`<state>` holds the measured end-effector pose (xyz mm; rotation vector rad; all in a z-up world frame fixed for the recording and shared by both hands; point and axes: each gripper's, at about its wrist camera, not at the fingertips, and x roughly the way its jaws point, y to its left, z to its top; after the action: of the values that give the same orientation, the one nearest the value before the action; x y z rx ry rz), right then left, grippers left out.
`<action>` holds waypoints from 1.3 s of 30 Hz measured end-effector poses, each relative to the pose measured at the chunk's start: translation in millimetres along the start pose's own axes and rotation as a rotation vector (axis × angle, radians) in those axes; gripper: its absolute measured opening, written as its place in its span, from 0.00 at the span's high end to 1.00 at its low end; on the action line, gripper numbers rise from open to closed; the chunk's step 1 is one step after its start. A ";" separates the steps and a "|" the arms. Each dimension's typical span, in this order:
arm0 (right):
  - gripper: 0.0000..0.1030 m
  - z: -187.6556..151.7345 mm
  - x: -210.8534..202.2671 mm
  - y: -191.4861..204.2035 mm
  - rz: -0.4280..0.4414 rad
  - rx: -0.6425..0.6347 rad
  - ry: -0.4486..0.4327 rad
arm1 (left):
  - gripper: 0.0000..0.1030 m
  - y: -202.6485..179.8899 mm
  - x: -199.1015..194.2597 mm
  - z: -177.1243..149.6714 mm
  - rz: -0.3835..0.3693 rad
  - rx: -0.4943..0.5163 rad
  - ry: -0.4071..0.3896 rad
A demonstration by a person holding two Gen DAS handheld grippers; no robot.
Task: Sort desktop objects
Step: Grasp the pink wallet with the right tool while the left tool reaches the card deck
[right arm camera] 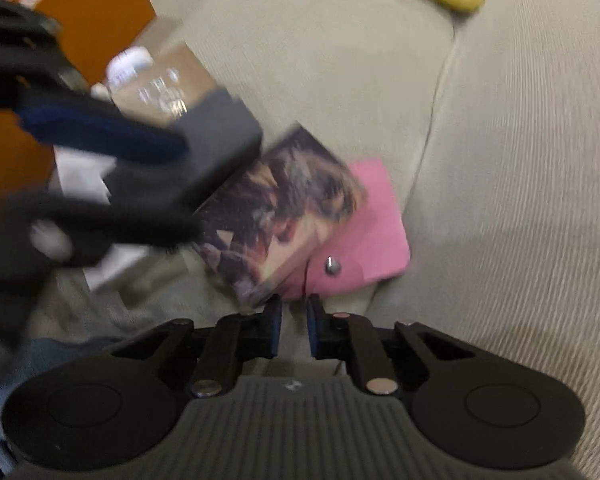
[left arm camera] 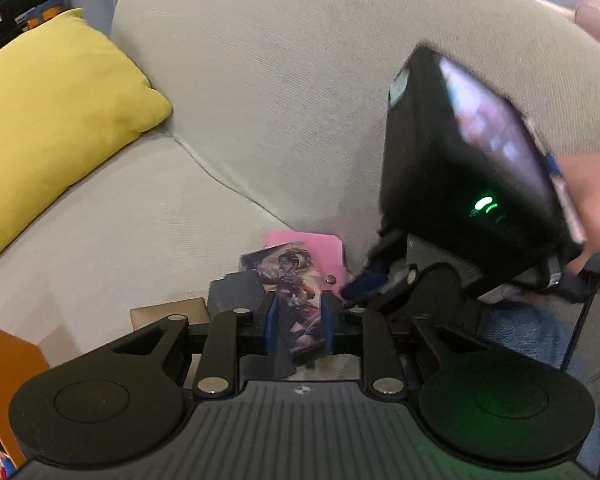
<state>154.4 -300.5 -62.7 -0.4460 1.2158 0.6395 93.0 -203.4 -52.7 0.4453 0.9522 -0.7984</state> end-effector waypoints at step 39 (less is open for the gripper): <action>0.29 17.9 21.5 36.1 -0.149 -0.207 -0.030 | 0.72 16.0 8.9 -19.1 0.105 0.048 0.022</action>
<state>147.7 -257.8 -77.1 -0.6913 1.0809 0.6441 97.8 -184.2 -70.2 0.5424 0.9244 -0.7238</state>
